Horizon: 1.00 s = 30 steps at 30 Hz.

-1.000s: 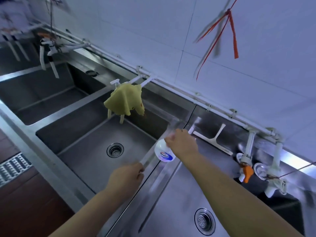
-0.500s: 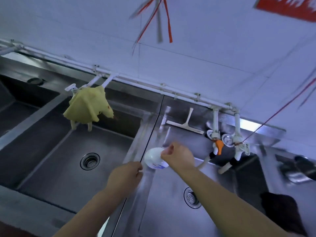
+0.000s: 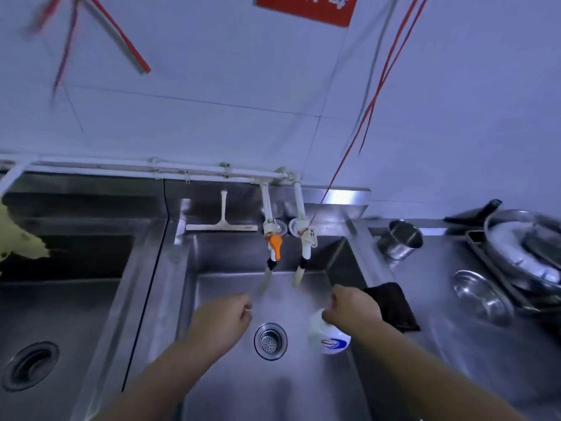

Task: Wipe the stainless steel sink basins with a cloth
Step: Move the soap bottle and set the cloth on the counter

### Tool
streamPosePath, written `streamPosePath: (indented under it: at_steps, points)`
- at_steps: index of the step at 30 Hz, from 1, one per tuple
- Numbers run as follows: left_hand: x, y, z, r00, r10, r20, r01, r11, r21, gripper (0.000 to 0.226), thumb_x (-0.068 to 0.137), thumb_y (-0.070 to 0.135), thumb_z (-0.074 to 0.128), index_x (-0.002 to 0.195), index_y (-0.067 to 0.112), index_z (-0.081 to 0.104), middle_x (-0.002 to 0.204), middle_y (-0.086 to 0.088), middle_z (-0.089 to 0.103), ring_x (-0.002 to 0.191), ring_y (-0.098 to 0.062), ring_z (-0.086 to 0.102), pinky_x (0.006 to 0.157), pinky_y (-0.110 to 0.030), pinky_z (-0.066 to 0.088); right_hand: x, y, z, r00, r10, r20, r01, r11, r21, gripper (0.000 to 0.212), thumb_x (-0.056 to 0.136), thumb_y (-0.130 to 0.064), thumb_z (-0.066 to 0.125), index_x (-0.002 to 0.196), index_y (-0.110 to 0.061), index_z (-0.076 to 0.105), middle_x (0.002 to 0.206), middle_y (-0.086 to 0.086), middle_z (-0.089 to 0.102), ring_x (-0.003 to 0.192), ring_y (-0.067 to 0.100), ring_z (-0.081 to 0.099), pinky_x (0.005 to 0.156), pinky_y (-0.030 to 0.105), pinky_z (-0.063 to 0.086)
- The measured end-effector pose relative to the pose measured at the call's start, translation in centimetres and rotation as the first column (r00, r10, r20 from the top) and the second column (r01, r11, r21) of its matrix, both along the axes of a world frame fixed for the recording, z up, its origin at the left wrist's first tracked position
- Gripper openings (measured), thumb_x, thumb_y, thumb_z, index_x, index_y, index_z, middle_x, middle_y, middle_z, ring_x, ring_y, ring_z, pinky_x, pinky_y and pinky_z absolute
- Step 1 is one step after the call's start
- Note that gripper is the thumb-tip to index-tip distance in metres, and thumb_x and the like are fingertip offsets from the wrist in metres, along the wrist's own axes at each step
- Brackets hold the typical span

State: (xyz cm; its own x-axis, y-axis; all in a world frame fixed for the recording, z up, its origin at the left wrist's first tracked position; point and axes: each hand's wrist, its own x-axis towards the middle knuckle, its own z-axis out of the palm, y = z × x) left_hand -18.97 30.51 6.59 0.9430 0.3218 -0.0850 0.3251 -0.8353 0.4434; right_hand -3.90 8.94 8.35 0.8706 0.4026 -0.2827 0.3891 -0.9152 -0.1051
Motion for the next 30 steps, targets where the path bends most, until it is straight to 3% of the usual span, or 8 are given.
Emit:
streamPosePath:
  at_steps: [5, 11, 16, 20, 24, 28, 30]
  points:
    - [6.0, -4.3, -0.2, 1.0, 0.0, -0.025, -0.001, 1.0, -0.013, 0.028, 0.092, 0.036, 0.043, 0.115, 0.031, 0.058, 0.114, 0.009, 0.065, 0.106, -0.014, 0.058, 0.083, -0.025, 0.044, 8.7, -2.8, 0.2, 0.999, -0.023, 0.038, 0.023, 1.0, 0.012, 0.024, 0.082, -0.037, 0.056, 0.094, -0.017, 0.053, 0.092, 0.001, 0.061, 0.082, 0.021, 0.057, 0.062, 0.027, 0.039]
    - [13.4, -9.1, -0.5, 0.999, 0.032, 0.001, -0.032, 0.999, -0.002, 0.025, 0.093, 0.036, 0.044, 0.113, 0.029, 0.058, 0.11, 0.008, 0.064, 0.101, -0.015, 0.057, 0.078, -0.026, 0.042, 19.9, -1.7, -0.7, 0.992, 0.043, 0.122, -0.056, 0.993, 0.099, 0.016, 0.085, -0.03, 0.047, 0.092, -0.015, 0.051, 0.09, 0.006, 0.062, 0.077, 0.024, 0.055, 0.066, 0.03, 0.042]
    - [17.2, -11.1, -0.9, 0.997, 0.076, -0.021, -0.076, 0.997, 0.008, 0.025, 0.095, 0.035, 0.042, 0.115, 0.03, 0.056, 0.11, 0.006, 0.063, 0.1, -0.017, 0.057, 0.076, -0.028, 0.042, 27.0, 0.6, -1.0, 0.987, 0.071, 0.146, -0.097, 0.979, 0.179, 0.018, 0.081, -0.03, 0.055, 0.096, -0.021, 0.056, 0.088, 0.004, 0.059, 0.076, 0.025, 0.056, 0.063, 0.028, 0.041]
    - [18.9, -11.5, -1.0, 0.992, 0.113, -0.053, -0.112, 0.994, 0.011, 0.025, 0.095, 0.035, 0.041, 0.115, 0.03, 0.055, 0.11, 0.006, 0.063, 0.1, -0.017, 0.057, 0.075, -0.029, 0.043, 30.4, 2.7, -1.5, 0.988, 0.077, 0.135, -0.108, 0.966, 0.236, 0.014, 0.085, -0.028, 0.053, 0.096, -0.019, 0.054, 0.095, 0.005, 0.063, 0.076, 0.023, 0.054, 0.061, 0.027, 0.039]
    - [20.0, -11.6, -0.9, 0.988, 0.148, -0.039, -0.147, 0.989, 0.03, 0.023, 0.095, 0.034, 0.042, 0.113, 0.031, 0.056, 0.11, 0.008, 0.063, 0.1, -0.015, 0.057, 0.074, -0.028, 0.042, 32.5, 4.4, -1.4, 0.982, 0.111, 0.15, -0.143, 0.963, 0.228, 0.023, 0.088, -0.031, 0.053, 0.102, -0.013, 0.056, 0.095, 0.007, 0.065, 0.084, 0.026, 0.061, 0.073, 0.033, 0.051]
    - [20.2, -11.7, -1.0, 0.986, 0.164, -0.024, -0.163, 0.986, 0.016, 0.023, 0.094, 0.033, 0.044, 0.112, 0.03, 0.057, 0.109, 0.01, 0.063, 0.1, -0.013, 0.057, 0.08, -0.028, 0.044, 33.7, 5.2, -1.2, 0.984, 0.126, 0.122, -0.155, 0.953, 0.259, 0.019, 0.086, -0.031, 0.056, 0.098, -0.016, 0.054, 0.094, 0.004, 0.064, 0.081, 0.022, 0.056, 0.066, 0.028, 0.042]
    - [20.2, -11.8, -1.1, 0.986, 0.166, -0.027, -0.166, 0.986, 0.02, 0.024, 0.094, 0.034, 0.043, 0.113, 0.031, 0.056, 0.11, 0.011, 0.062, 0.1, -0.012, 0.057, 0.082, -0.027, 0.043, 34.1, 5.4, -1.1, 0.984, 0.138, 0.112, -0.164, 0.949, 0.27, 0.021, 0.087, -0.03, 0.055, 0.101, -0.014, 0.055, 0.097, 0.005, 0.065, 0.086, 0.024, 0.059, 0.068, 0.029, 0.044]
